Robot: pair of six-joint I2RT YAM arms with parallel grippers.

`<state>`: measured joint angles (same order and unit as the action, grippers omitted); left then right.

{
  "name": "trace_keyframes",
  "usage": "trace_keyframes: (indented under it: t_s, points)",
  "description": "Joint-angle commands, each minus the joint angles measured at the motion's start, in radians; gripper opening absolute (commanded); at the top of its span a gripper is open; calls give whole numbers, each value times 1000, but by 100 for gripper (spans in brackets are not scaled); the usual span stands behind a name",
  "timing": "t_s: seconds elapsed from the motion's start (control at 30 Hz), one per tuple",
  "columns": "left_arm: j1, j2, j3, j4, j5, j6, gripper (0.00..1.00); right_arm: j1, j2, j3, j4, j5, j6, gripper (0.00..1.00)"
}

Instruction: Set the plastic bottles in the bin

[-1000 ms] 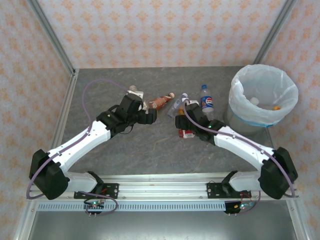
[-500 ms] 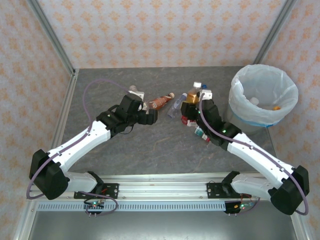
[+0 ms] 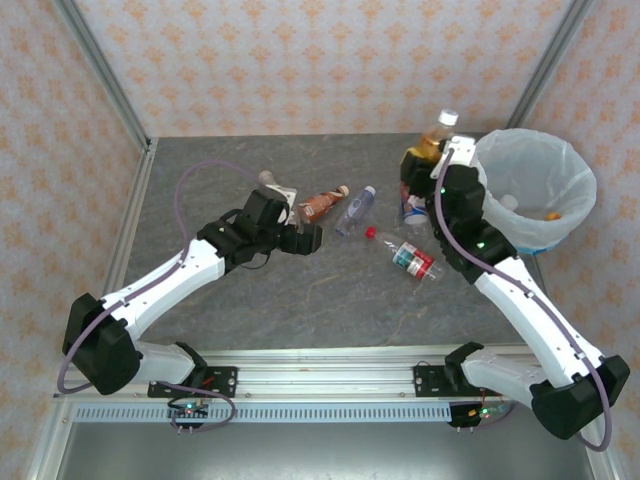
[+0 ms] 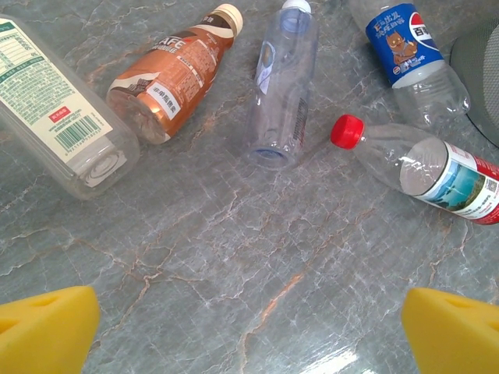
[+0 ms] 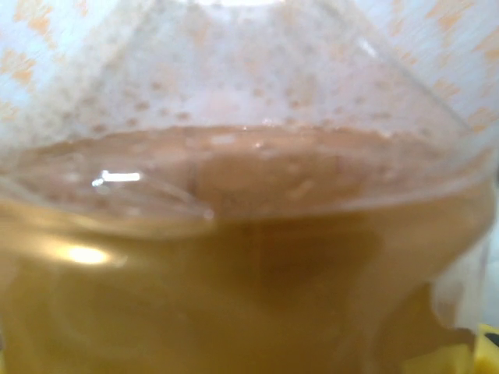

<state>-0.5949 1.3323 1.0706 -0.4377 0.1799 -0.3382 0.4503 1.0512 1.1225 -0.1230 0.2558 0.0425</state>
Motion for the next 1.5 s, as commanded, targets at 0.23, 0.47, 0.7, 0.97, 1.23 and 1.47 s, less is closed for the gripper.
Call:
trace_keyframes:
  t_s: [0.23,0.47,0.7,0.97,1.23,1.47]
  points:
    - [4,4,41,-12,7,19,100,-298,-74,83,-42,-28,-107,54]
    - [4,-5,41,-15,-1,27,100,-468,-49,111,-59,-28,-141,55]
    - [5,-3,39,-13,-3,29,100,-642,4,97,-96,-90,-170,57]
    - [4,4,42,-16,-5,29,100,-709,81,69,-124,-44,-248,59]
    - [4,0,43,-22,-26,30,100,-711,143,33,-125,85,-318,68]
    - [4,-4,81,-90,-32,-65,100,-711,146,56,-196,87,-292,85]
